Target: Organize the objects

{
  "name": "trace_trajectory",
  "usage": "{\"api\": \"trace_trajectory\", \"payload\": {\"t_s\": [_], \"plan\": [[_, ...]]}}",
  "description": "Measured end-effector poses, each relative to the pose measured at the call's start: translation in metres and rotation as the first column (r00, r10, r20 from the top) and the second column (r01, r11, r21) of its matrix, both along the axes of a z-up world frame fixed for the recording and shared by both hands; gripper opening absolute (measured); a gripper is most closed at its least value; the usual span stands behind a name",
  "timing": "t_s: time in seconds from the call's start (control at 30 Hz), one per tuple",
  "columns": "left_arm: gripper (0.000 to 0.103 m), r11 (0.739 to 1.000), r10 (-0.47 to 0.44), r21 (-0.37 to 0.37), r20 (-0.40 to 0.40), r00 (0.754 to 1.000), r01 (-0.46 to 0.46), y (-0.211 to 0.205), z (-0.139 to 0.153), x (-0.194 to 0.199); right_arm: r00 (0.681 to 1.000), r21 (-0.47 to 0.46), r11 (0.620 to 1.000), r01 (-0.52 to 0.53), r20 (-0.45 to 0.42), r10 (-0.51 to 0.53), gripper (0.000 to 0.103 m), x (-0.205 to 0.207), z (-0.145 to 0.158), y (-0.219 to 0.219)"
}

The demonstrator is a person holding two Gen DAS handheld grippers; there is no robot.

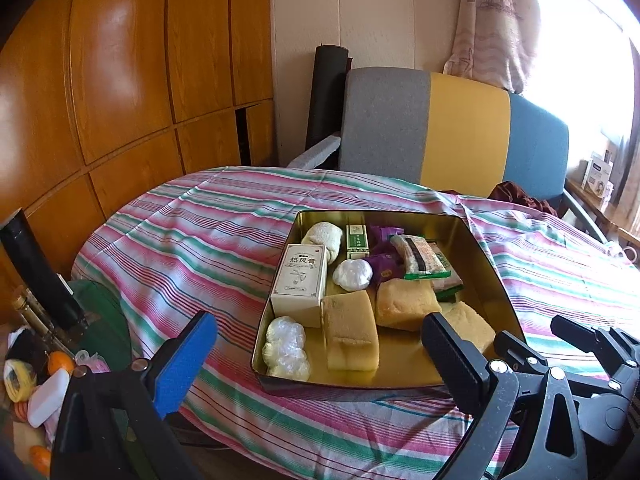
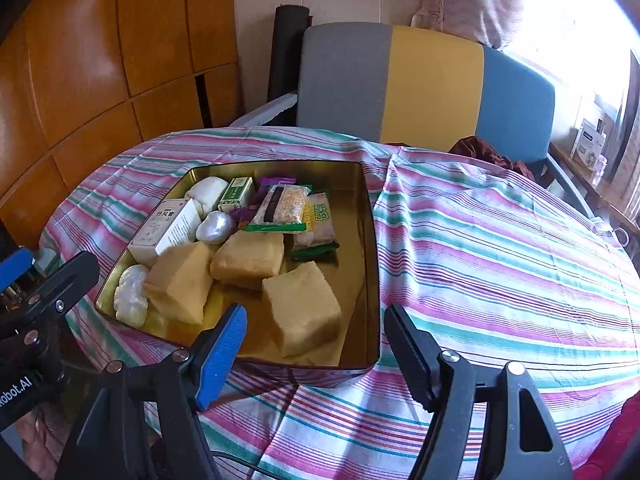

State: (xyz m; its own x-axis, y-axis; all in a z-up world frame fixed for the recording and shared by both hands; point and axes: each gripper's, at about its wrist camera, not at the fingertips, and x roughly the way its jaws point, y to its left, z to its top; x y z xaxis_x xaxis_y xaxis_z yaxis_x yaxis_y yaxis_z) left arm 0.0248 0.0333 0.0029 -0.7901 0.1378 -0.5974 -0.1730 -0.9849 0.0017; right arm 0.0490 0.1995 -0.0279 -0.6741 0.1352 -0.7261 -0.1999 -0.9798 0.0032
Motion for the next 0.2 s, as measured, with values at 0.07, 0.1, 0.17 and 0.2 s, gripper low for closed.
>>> {"api": "trace_trajectory", "payload": {"t_s": [0.07,0.1,0.17,0.2], "plan": [[0.103,1.0,0.003,0.002,0.003,1.0,-0.003,-0.0008,0.0006,-0.0004,1.0,-0.002,1.0,-0.008,0.0,0.008,0.073,-0.0003,-0.0004,-0.0019],[0.103,1.0,0.004,-0.001,0.004,1.0,-0.004,-0.0012,0.001,-0.0007,1.0,-0.002,1.0,-0.012,0.0,0.012,0.073,-0.0005,-0.0004,-0.0026],[0.103,1.0,0.009,-0.009,0.0,1.0,-0.009,-0.0013,0.0016,0.0,1.0,-0.004,1.0,-0.02,-0.003,0.02,0.073,-0.0006,-0.0001,-0.0041],[0.103,1.0,0.013,-0.014,-0.002,1.0,-0.013,-0.0013,0.0019,0.0002,1.0,-0.005,1.0,-0.023,-0.006,0.023,0.073,-0.0005,0.0003,-0.0046]]}}
